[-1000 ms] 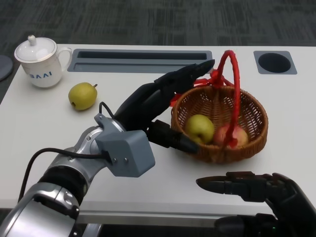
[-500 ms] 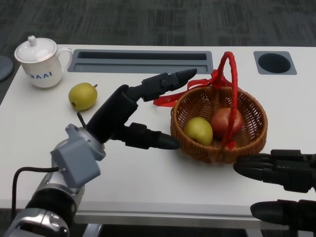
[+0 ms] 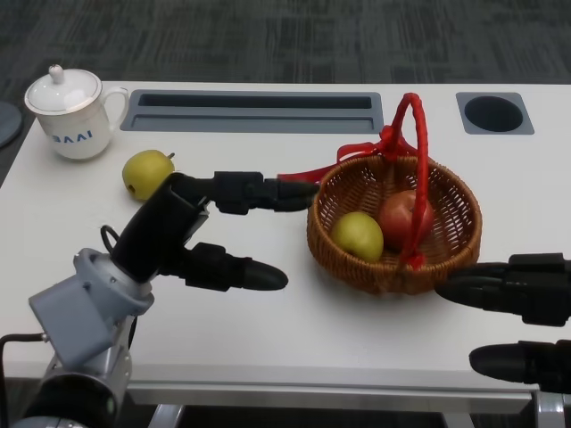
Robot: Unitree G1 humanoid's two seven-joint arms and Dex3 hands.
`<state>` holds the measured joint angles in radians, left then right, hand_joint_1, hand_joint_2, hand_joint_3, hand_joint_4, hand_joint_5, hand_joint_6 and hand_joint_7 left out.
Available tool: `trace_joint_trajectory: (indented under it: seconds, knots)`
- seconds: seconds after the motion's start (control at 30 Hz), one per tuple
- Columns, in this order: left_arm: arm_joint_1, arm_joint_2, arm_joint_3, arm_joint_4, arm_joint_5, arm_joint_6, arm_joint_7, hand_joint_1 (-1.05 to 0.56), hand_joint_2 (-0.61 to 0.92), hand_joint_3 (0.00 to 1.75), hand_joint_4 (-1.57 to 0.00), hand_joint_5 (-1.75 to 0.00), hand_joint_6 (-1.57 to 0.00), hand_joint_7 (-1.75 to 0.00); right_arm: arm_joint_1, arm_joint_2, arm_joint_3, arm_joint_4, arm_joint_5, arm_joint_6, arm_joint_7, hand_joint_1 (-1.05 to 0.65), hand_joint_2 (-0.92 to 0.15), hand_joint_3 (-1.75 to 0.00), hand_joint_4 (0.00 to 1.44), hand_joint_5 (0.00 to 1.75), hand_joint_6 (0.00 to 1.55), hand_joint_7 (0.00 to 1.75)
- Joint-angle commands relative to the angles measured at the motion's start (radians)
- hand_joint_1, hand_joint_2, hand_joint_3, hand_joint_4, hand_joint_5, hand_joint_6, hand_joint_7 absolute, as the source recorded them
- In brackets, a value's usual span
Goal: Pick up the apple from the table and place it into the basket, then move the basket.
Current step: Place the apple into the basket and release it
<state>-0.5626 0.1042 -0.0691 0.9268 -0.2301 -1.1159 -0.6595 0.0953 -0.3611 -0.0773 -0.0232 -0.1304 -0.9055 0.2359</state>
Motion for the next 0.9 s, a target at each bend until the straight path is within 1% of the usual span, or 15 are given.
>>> trace_joint_trajectory:
  seconds: [0.03,0.23,0.43,0.6,0.83,0.9]
  knots:
    - [0.03,0.037,0.026,-0.04,-0.045,0.02,-0.053,-0.4,0.68,0.0,-0.98,-0.14,-0.9,-0.09,-0.041,-0.038,-0.027,0.021,-0.004,0.008,-0.005,-0.48,-0.86,0.0,0.93,0.0,0.85,0.0]
    - [0.077,0.069,0.052,-0.107,-0.077,0.072,-0.105,-0.43,0.69,0.0,-1.03,-0.13,-0.95,-0.08,-0.104,-0.079,-0.055,0.048,-0.047,0.022,-0.015,-0.48,-0.79,0.0,0.92,0.0,0.84,0.0]
    - [0.097,0.078,0.078,-0.12,-0.104,0.087,-0.138,-0.39,0.67,0.0,-1.04,-0.1,-0.96,-0.06,-0.149,-0.122,-0.049,0.071,-0.032,0.054,0.003,-0.48,-0.72,0.0,0.86,0.0,0.81,0.0]
    - [0.099,0.075,0.099,-0.121,-0.096,0.081,-0.131,-0.4,0.67,0.0,-1.06,-0.1,-0.98,-0.05,-0.215,-0.151,-0.036,0.156,-0.074,0.031,-0.007,-0.51,-0.72,0.0,0.84,0.0,0.8,0.0]
    - [0.104,0.07,0.112,-0.123,-0.089,0.079,-0.133,-0.39,0.66,0.0,-1.07,-0.08,-0.99,-0.04,-0.319,-0.155,0.001,0.303,-0.15,-0.018,-0.036,-0.53,-0.73,0.0,0.84,0.0,0.8,0.0]
    - [0.106,0.069,0.114,-0.125,-0.088,0.078,-0.132,-0.39,0.66,0.0,-1.07,-0.08,-0.99,-0.04,-0.362,-0.161,0.018,0.367,-0.183,-0.02,-0.047,-0.54,-0.75,-0.01,0.83,0.0,0.79,0.0]
